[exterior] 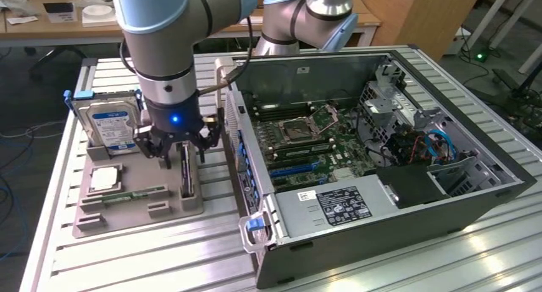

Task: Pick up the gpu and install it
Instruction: 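Pick up the gpu and move the gpu toward the slot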

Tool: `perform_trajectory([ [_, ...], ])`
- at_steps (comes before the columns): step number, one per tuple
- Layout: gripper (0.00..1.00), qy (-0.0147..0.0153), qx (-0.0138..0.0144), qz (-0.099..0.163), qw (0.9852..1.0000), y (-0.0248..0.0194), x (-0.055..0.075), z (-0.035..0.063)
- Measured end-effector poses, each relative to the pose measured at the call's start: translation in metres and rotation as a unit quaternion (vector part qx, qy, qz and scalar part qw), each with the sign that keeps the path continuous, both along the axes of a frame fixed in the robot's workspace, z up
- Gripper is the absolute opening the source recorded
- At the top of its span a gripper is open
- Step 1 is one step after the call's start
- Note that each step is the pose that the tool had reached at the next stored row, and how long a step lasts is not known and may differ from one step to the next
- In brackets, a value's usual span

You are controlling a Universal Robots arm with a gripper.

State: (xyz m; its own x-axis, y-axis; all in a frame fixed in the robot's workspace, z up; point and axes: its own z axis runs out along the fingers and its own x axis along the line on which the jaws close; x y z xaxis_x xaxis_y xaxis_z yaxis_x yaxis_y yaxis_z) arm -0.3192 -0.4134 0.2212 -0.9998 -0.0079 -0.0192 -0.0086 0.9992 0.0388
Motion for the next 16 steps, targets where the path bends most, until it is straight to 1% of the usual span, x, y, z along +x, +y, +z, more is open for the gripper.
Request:
perform_trajectory([
  [4, 0.66, 0.0, 0.0001, -0.003, 1.0, 0.001, -0.0001, -0.0071],
  [12, 0.66, 0.0, -0.0001, -0.003, 1.0, 0.001, 0.0, -0.0075],
  [13, 0.65, 0.0, -0.0001, -0.003, 1.0, 0.001, 0.0, -0.0075],
  [14, 0.58, 0.0, -0.0001, -0.003, 1.0, 0.001, 0.0, -0.0075],
  [15, 0.58, 0.0, -0.0001, -0.003, 1.0, 0.001, -0.0001, -0.0075],
  [16, 0.52, 0.0, -0.0001, -0.003, 1.0, 0.001, -0.0001, -0.0076],
])
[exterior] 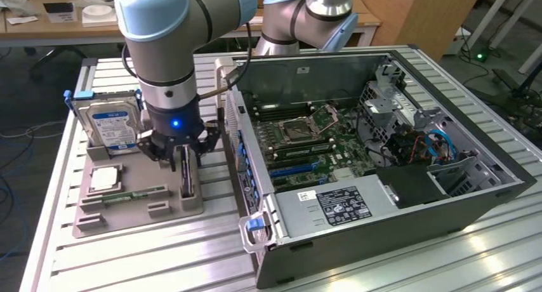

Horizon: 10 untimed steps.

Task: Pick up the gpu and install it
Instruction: 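Pick up the gpu and move the gpu toward the slot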

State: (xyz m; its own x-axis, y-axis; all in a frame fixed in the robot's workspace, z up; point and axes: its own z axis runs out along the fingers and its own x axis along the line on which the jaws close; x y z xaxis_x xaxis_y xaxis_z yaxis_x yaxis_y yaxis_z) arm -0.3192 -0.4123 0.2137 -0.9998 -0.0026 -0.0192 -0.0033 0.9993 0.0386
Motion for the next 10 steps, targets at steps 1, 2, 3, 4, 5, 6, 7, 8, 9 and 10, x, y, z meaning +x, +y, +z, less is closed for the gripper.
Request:
perform_trajectory([
  [1, 0.52, 0.0, 0.0, 0.0, 1.0, 0.0, 0.0, 0.0],
  [2, 0.47, 0.0, 0.0, 0.0, 1.0, 0.0, 0.0, -0.0001],
  [3, 0.47, 0.0, 0.0, 0.0, 1.0, 0.0, 0.0, -0.0002],
  [4, 0.4, 0.0, 0.0, 0.0, 1.0, 0.0, 0.0, -0.0003],
  [5, 0.4, 0.0, 0.0, 0.0, 1.0, 0.0, 0.0, -0.0004],
  [6, 0.4, -0.0001, 0.0, 0.0, 1.0, 0.0, -0.0002, -0.0008],
  [7, 0.4, -0.0001, 0.0001, 0.0, 1.0, 0.0001, -0.0007, -0.0012],
  [8, 0.4, -0.0001, 0.0001, 0.0, 1.0, 0.0001, -0.0009, -0.0016],
  [9, 0.4, 0.0, 0.0, 0.0, 1.0, 0.0, -0.0011, -0.0019],
  [10, 0.4, 0.0, 0.0, 0.0, 1.0, -0.0001, -0.0011, -0.0021],
])
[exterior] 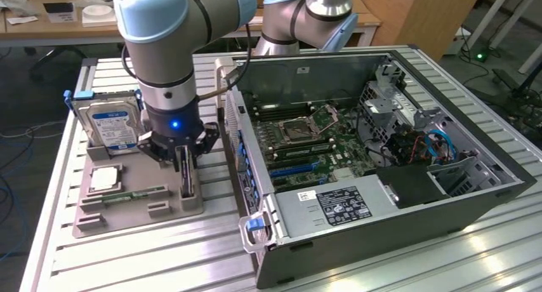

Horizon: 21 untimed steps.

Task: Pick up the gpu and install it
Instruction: 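Pick up the gpu and move the gpu toward the slot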

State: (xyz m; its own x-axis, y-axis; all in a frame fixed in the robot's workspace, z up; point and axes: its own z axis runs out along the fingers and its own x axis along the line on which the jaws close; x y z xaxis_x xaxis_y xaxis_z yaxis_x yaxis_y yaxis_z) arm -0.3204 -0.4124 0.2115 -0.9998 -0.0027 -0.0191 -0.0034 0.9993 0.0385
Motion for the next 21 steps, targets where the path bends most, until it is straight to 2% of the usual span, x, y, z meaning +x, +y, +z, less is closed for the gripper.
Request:
perform_trajectory([
  [9, 0.4, 0.0, 0.0, 0.0, 1.0, 0.0001, 0.0, -0.0008],
  [11, 0.39, 0.0, 0.0, 0.0, 1.0, 0.0001, -0.0001, -0.0009],
  [12, 0.32, 0.0, 0.0, 0.0, 1.0, 0.0001, -0.0001, -0.0009],
  [21, 0.32, 0.0, 0.0, 0.0, 1.0, 0.0001, 0.0, -0.0013],
])
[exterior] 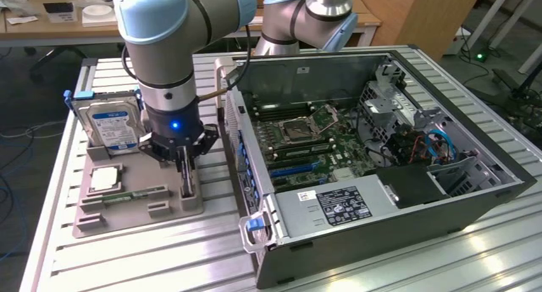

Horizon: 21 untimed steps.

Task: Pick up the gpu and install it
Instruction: 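Pick up the gpu and move the gpu toward the slot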

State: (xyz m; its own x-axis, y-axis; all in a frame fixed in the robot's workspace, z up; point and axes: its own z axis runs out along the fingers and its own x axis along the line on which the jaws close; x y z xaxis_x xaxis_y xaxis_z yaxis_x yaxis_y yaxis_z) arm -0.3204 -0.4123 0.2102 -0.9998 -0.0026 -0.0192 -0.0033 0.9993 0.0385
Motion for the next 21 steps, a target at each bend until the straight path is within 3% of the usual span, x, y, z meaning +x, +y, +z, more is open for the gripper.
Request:
perform_trajectory([
  [18, 0.28, -0.0001, 0.0001, 0.0, 1.0, 0.0, 0.0, 0.0001],
  [21, 0.28, -0.0001, 0.0, 0.0, 1.0, 0.0, 0.0, 0.0044],
])
